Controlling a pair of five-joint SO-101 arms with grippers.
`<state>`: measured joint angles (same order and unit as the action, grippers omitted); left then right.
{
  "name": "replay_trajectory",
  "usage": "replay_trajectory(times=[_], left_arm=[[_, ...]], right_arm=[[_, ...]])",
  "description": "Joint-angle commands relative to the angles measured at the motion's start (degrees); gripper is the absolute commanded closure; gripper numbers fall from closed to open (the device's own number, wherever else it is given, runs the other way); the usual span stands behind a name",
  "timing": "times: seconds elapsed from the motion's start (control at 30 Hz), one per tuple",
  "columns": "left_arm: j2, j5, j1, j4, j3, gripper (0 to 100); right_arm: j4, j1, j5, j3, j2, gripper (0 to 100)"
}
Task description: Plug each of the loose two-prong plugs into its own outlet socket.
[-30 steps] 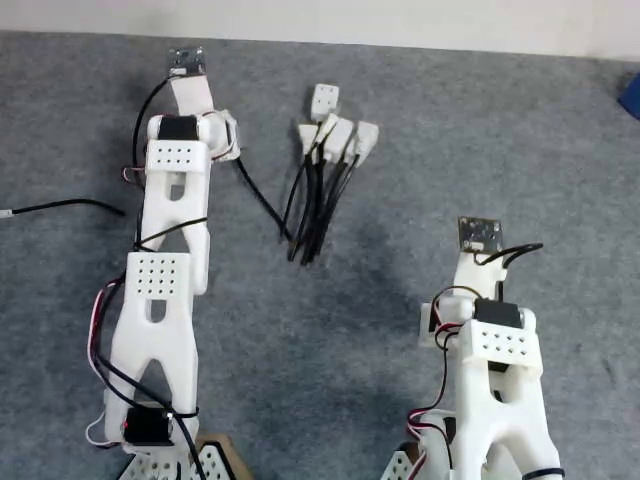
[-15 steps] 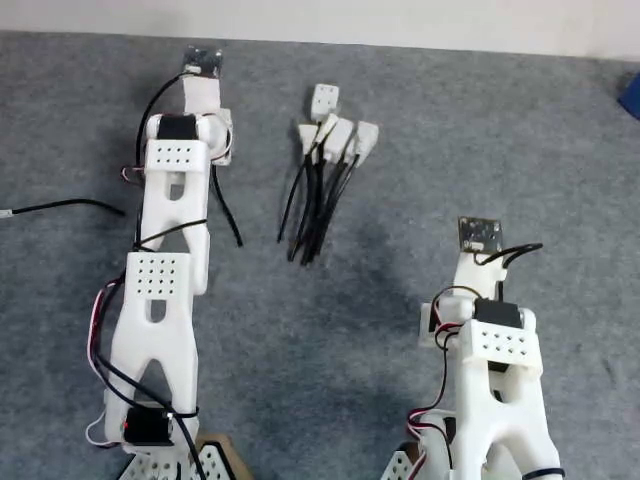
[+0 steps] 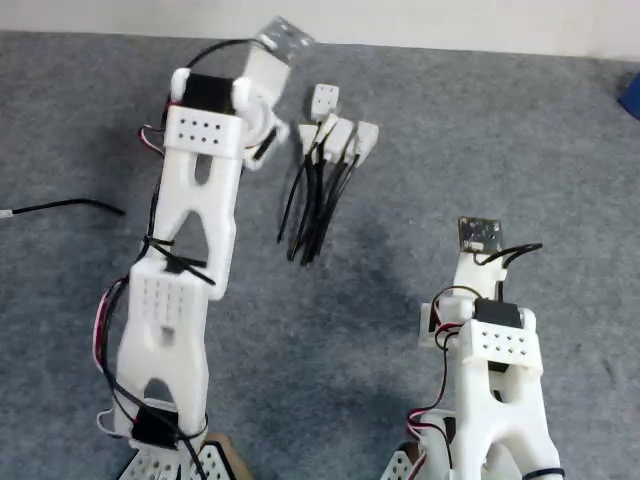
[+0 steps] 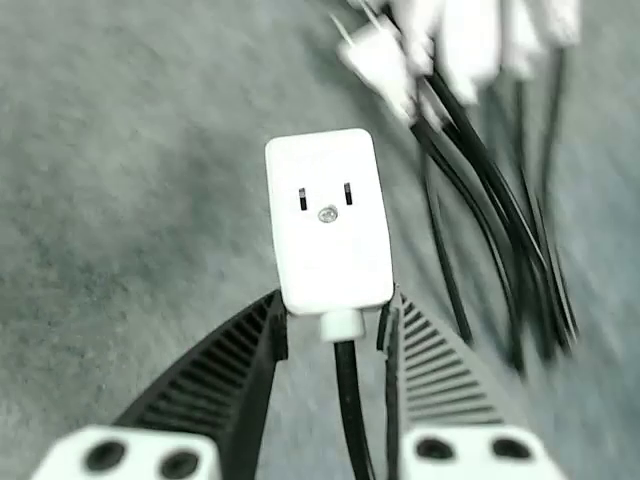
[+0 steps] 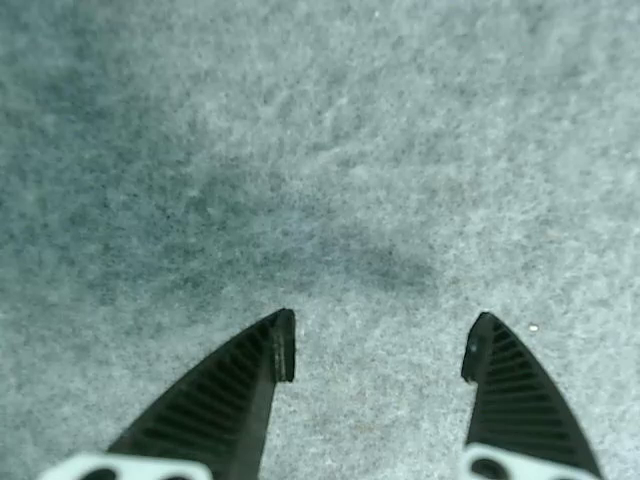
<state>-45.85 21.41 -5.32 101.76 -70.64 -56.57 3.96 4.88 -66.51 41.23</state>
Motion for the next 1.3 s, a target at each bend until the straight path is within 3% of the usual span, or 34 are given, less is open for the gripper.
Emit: replay_trajectory(times=[0.0, 0.23, 0.47, 0.6, 0.8, 0.93, 1.07, 1.27], left_arm=[[19.8, 14.3, -7.1, 1.0, 36.2, 99], [48.7, 43.6, -14.8, -0.6, 85.3, 99], [70.5, 50.2, -11.8, -17.8, 114.2, 99], [78.5, 49.1, -8.0, -23.0, 120.3, 99], [85.8, 49.1, -5.1, -22.3, 121.2, 98], [87.5, 48.7, -5.2, -17.2, 123.6, 85], [89.9, 52.7, -11.7, -18.3, 127.4, 82], [94.1, 54.4, -30.7, -18.5, 128.0, 78]], right_arm=[[0.4, -0.8, 0.8, 0.2, 0.0, 72.7], [0.4, -0.8, 0.8, 0.2, 0.0, 72.7], [0.4, -0.7, 0.8, 0.2, 0.0, 72.7], [0.4, -0.7, 0.8, 0.2, 0.0, 72.7], [0.4, -0.9, 0.8, 0.2, 0.0, 72.7], [0.4, -0.9, 0.8, 0.2, 0.0, 72.7], [0.4, -0.9, 0.8, 0.3, 0.0, 72.7], [0.4, -0.7, 0.8, 0.4, 0.0, 72.7]])
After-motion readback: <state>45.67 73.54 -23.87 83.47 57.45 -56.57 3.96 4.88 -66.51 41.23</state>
